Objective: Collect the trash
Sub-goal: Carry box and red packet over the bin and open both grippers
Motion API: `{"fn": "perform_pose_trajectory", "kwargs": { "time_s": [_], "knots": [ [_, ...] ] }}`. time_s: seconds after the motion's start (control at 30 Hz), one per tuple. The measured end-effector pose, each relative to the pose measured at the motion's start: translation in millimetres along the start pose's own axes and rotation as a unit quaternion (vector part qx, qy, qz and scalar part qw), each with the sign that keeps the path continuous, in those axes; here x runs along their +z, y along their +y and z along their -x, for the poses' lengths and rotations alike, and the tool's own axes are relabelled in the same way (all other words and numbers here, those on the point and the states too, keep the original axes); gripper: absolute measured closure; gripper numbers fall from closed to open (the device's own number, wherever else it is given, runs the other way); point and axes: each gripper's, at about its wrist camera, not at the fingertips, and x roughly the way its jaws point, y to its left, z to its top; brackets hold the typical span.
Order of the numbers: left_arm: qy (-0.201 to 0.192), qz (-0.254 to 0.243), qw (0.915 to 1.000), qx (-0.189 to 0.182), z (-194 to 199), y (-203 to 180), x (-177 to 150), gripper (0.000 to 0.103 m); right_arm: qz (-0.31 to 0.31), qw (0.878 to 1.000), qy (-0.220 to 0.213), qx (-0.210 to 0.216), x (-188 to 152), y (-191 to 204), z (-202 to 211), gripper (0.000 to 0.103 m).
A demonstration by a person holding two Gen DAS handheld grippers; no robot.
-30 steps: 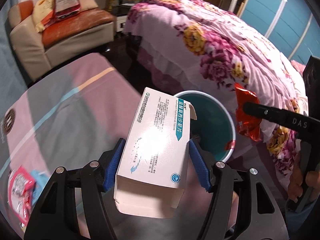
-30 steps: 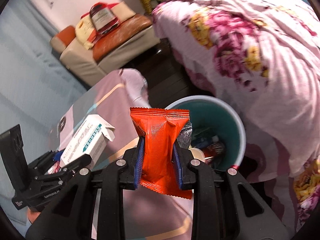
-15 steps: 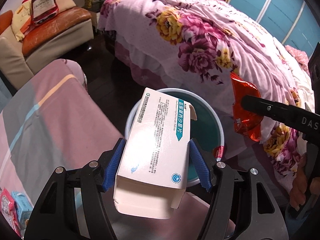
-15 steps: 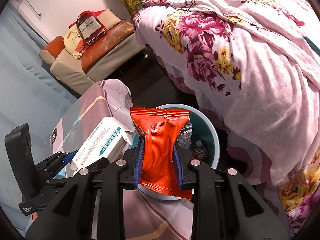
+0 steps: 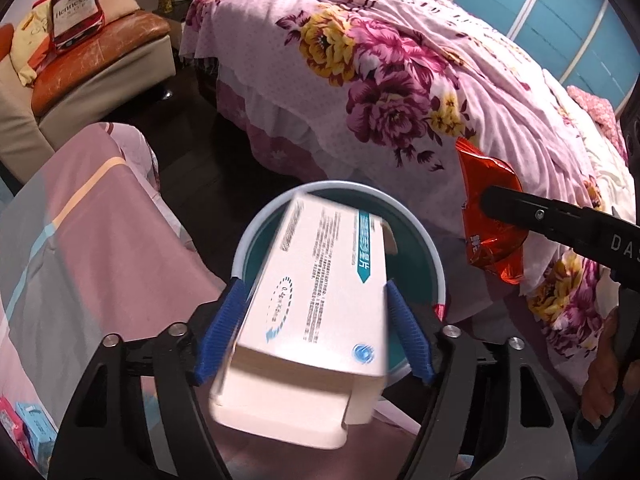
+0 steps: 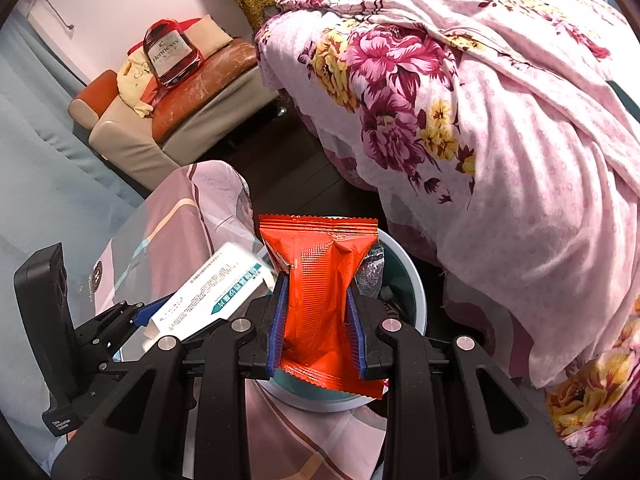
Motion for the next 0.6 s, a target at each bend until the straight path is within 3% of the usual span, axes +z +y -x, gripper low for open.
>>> {"fn": "perform_pose_trajectory", "kwargs": {
  "time_s": [0.2,0.6],
  "knots": [
    [-0.001,0.002,1.0,0.007,3,5,-2,0.015,0.006,1.0,0.003,-0.004,1,7,-1,0.077],
    [0.009,0.033,0.9994,0.008,10,30,-17,0.014,0.018,1.0,0.02,-0.008,-2,20,-13,0.075]
  ]
}}
